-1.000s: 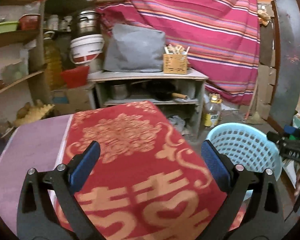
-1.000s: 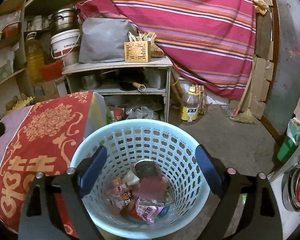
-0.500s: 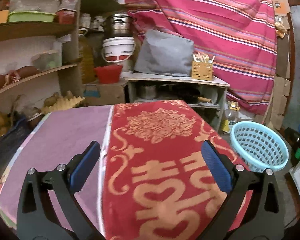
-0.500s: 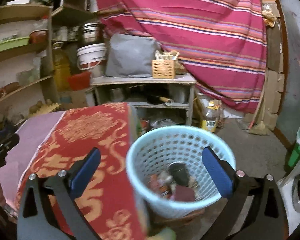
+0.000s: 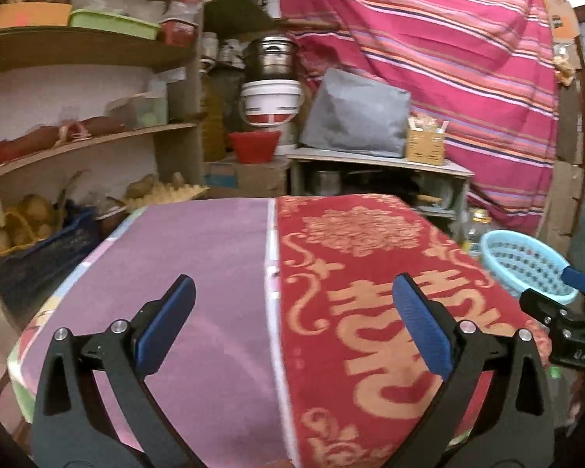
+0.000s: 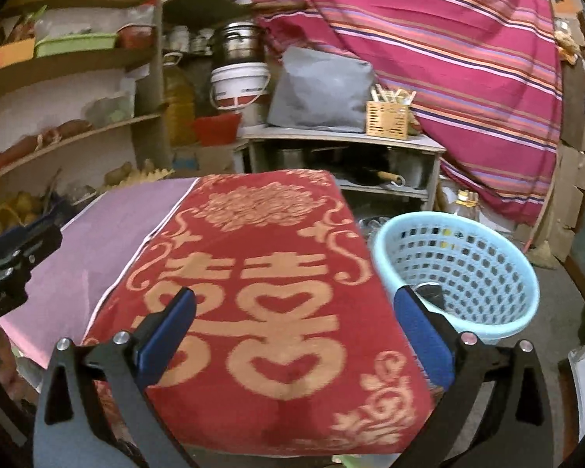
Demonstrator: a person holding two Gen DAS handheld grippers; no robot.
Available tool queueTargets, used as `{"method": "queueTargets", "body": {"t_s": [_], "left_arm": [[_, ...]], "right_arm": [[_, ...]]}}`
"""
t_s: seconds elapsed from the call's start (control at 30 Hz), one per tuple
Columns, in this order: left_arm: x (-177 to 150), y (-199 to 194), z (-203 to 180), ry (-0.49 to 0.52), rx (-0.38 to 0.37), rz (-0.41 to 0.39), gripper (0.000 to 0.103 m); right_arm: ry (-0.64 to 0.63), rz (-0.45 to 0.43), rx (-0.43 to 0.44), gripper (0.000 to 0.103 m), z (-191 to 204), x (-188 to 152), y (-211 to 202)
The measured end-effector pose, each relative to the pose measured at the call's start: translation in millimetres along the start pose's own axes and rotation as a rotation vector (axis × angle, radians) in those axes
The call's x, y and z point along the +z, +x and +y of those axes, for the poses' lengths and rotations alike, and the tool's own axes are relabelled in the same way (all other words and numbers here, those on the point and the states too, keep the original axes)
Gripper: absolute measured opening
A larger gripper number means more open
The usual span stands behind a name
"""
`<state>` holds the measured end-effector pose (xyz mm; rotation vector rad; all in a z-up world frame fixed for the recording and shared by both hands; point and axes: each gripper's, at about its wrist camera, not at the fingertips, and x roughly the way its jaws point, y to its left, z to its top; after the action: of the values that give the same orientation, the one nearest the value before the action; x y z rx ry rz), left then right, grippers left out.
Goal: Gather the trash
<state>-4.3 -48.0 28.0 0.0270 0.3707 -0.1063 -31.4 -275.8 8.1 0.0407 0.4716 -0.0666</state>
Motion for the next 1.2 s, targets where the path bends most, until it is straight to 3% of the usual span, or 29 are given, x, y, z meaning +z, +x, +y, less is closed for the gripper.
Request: {"method": "queueTargets", "body": {"t_s": [0.17, 0.4, 1.2], "left_arm": [[-7, 4, 15, -0.003, 0.049, 0.0, 0.098], [-18, 17, 21, 0.013, 0.075, 0.028, 0.098], [-26, 29, 23, 0.004, 0.075, 0.034, 0.098]], "right_arm": [[-0.057, -0.043, -0.019, 0.099, 30, -5, -2], [-0.066, -0.075, -0.055, 0.099, 43, -4, 1], [-0.078, -0.078, -0.052, 0.099, 61, -6, 10]]}}
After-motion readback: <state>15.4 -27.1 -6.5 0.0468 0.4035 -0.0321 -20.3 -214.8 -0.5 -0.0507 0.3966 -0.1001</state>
